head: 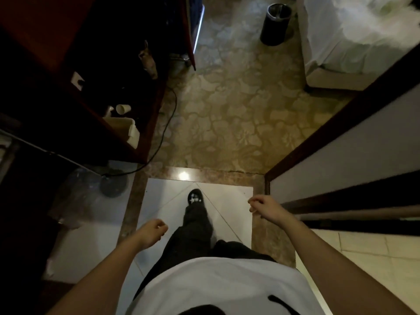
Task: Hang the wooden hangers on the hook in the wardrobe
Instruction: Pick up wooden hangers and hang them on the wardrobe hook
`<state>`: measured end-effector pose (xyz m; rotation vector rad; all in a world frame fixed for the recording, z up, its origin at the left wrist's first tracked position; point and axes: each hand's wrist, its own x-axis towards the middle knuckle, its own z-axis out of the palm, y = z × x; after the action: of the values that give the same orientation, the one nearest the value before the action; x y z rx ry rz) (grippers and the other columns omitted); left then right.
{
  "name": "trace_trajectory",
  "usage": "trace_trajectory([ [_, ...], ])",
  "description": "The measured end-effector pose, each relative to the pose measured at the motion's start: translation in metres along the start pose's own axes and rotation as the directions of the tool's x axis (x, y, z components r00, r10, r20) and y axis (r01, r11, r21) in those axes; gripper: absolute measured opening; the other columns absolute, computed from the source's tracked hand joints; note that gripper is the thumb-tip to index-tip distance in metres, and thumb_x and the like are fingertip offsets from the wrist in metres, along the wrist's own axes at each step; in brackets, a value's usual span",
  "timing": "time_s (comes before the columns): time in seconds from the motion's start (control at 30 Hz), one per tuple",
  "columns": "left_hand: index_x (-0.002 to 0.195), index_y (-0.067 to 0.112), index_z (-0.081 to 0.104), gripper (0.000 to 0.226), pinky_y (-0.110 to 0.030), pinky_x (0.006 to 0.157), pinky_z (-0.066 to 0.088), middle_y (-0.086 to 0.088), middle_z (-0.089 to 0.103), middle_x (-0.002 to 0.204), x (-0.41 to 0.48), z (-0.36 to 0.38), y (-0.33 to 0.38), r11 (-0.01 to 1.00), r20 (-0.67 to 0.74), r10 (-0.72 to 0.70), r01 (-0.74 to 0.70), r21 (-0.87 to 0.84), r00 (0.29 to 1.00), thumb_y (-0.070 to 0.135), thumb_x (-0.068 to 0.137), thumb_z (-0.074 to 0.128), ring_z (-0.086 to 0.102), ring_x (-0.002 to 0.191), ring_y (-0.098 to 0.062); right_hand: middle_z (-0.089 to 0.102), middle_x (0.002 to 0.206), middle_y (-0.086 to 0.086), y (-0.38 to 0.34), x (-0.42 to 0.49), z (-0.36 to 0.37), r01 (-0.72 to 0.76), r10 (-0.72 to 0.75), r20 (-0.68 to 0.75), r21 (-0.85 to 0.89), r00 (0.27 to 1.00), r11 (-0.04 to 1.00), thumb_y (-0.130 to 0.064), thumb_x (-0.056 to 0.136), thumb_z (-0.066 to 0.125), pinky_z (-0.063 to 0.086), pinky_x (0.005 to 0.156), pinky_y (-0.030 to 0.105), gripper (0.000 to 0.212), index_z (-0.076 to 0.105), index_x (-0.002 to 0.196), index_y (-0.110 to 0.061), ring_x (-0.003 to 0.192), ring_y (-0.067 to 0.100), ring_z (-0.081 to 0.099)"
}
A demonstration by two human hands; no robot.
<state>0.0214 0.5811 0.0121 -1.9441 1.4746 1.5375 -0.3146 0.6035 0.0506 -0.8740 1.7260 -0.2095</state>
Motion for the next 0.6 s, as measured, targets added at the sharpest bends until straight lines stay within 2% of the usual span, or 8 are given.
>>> trace_trajectory([
  [0.1, 0.095, 0.010, 0.057, 0.015, -0.037, 0.088, 0.050, -0.011, 0.060, 0.093, 0.025, -0.024, 0.003, 0.998, 0.020, -0.054, 0.054, 0.018, 0.998, 0.023, 0.094, 0.049, 0.057, 0.085, -0.021, 0.058, 0.084, 0.001, -0.044, 0.044, -0.017, 0.038, -0.038, -0.009, 0.025, 0.999, 0.999, -0.012, 0.095, 0.044, 0.051, 0.074, 0.027, 0.028, 0.058, 0.115, 0.002, 0.079, 0.013, 0.057],
  [0.23, 0.097, 0.006, 0.059, 0.020, -0.035, 0.089, 0.048, -0.010, 0.059, 0.094, 0.069, -0.066, 0.038, 0.997, -0.002, -0.057, 0.057, 0.045, 0.998, 0.022, 0.093, 0.049, 0.056, 0.088, -0.023, 0.057, 0.083, 0.002, -0.092, 0.093, -0.040, 0.035, -0.036, -0.002, -0.012, 0.999, 0.999, -0.009, 0.095, 0.044, 0.047, 0.063, 0.018, 0.027, 0.057, 0.115, 0.002, 0.075, 0.011, 0.055],
  [0.3, 0.091, 0.009, 0.057, 0.016, -0.034, 0.087, 0.047, -0.010, 0.058, 0.092, 0.090, -0.090, 0.069, 0.998, 0.003, -0.026, 0.025, 0.049, 1.000, 0.022, 0.093, 0.048, 0.054, 0.085, -0.023, 0.058, 0.090, 0.006, -0.107, 0.111, -0.053, 0.010, -0.010, -0.007, -0.060, 1.000, 0.998, -0.009, 0.095, 0.043, 0.044, 0.059, 0.015, 0.027, 0.057, 0.117, 0.000, 0.076, 0.011, 0.054],
  [0.4, 0.085, 0.012, 0.053, 0.016, -0.032, 0.081, 0.044, -0.009, 0.057, 0.090, 0.118, -0.126, 0.125, 0.997, 0.015, 0.047, -0.048, 0.063, 0.999, 0.022, 0.094, 0.046, 0.053, 0.083, -0.021, 0.058, 0.088, 0.009, -0.121, 0.135, -0.074, -0.032, 0.030, -0.022, -0.107, 0.999, 0.994, -0.008, 0.095, 0.042, 0.043, 0.056, 0.014, 0.020, 0.058, 0.106, -0.006, 0.082, 0.018, 0.055],
  [0.5, 0.082, 0.010, 0.054, 0.016, -0.030, 0.074, 0.040, -0.013, 0.054, 0.085, 0.145, -0.162, 0.184, 0.989, 0.006, 0.141, -0.141, 0.052, 0.990, 0.018, 0.093, 0.046, 0.051, 0.079, -0.019, 0.063, 0.095, 0.018, -0.132, 0.159, -0.098, -0.087, 0.087, -0.010, -0.154, 0.996, 0.984, -0.012, 0.095, 0.042, 0.049, 0.068, 0.026, 0.023, 0.061, 0.102, -0.002, 0.083, 0.021, 0.056],
  [0.6, 0.103, 0.003, 0.060, 0.024, -0.035, 0.077, 0.044, -0.012, 0.059, 0.093, 0.170, -0.195, 0.239, 0.981, -0.026, 0.190, -0.188, 0.053, 0.981, 0.021, 0.094, 0.046, 0.056, 0.088, -0.024, 0.064, 0.088, 0.014, -0.150, 0.186, -0.123, -0.127, 0.127, -0.013, -0.173, 0.992, 0.977, -0.016, 0.095, 0.044, 0.052, 0.080, 0.038, 0.021, 0.062, 0.089, -0.010, 0.079, 0.021, 0.059],
])
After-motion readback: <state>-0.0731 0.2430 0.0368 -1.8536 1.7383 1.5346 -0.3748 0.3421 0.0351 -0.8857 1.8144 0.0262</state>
